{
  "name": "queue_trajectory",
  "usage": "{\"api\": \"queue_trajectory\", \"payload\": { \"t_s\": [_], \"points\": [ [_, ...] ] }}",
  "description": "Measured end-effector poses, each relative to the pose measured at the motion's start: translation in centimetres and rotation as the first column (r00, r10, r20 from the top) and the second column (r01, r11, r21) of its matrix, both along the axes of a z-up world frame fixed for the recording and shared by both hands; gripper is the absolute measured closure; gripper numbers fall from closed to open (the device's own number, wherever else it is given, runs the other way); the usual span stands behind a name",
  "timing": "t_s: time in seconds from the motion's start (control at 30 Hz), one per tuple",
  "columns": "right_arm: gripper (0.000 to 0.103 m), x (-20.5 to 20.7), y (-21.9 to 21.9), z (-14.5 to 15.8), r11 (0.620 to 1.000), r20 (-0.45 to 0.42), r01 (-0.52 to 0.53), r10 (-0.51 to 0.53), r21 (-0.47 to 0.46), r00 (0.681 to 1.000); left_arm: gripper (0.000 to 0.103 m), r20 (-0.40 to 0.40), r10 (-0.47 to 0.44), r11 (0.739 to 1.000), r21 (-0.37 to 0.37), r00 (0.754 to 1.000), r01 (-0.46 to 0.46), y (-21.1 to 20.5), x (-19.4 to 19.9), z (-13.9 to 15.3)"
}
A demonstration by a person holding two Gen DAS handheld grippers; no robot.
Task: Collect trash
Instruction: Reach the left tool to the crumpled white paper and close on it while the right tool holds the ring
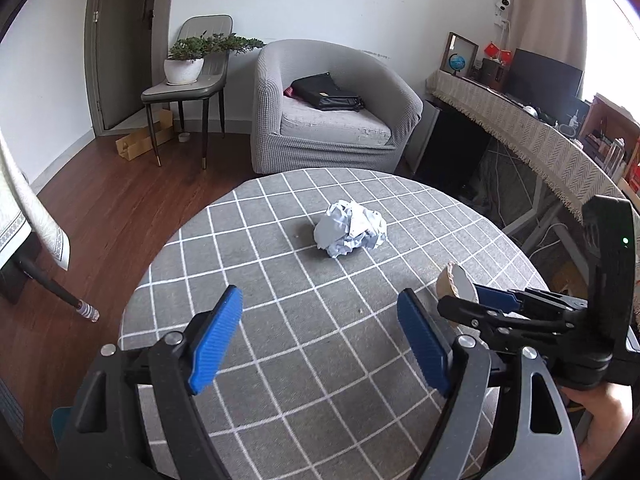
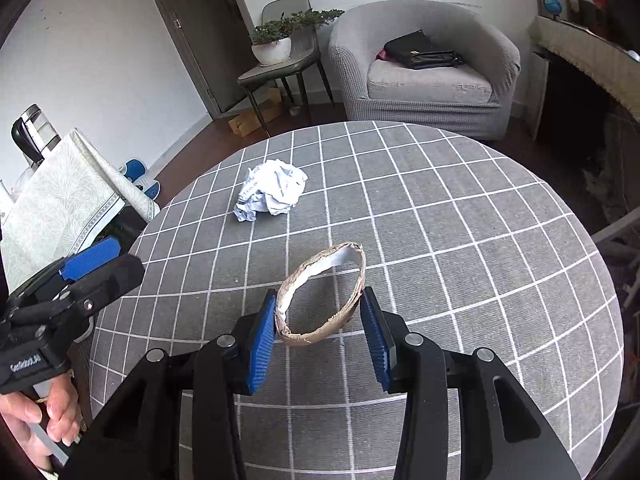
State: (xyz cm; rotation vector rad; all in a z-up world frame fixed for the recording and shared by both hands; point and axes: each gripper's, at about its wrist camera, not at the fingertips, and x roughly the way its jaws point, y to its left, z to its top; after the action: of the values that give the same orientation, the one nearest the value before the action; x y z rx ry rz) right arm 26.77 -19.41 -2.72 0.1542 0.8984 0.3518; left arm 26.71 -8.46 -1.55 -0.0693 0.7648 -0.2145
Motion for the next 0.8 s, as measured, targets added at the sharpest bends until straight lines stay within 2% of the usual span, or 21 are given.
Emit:
{"api": "queue_trajectory", "payload": {
  "t_s": [0.3, 0.5, 0.8],
  "points": [
    [0.061, -0.2, -3.1, -0.1, 0.998, -0.007, 0.018, -0.018, 0.064, 1.000, 0.021, -0.018, -0.073, 0.994, 0.075, 0.997, 0.074, -3.4, 4.5, -0.8],
    [0.061, 0.1, -4.4, -0.5, 0.994, -0.027, 0.035, -0.032, 0.103, 0.999, 0.021, -0.032, -0.141, 0.973, 0.180, 0.989, 0.145, -5.3, 6.6, -1.6],
    [0.061, 0.3, -5.3, -0.8, 0.988, -0.041, 0.054, -0.049, 0.146, 0.998, 0.021, -0.077, -0.166, 0.963, 0.201, 0.983, 0.178, -6.4, 9.6, -2.8]
  ]
}}
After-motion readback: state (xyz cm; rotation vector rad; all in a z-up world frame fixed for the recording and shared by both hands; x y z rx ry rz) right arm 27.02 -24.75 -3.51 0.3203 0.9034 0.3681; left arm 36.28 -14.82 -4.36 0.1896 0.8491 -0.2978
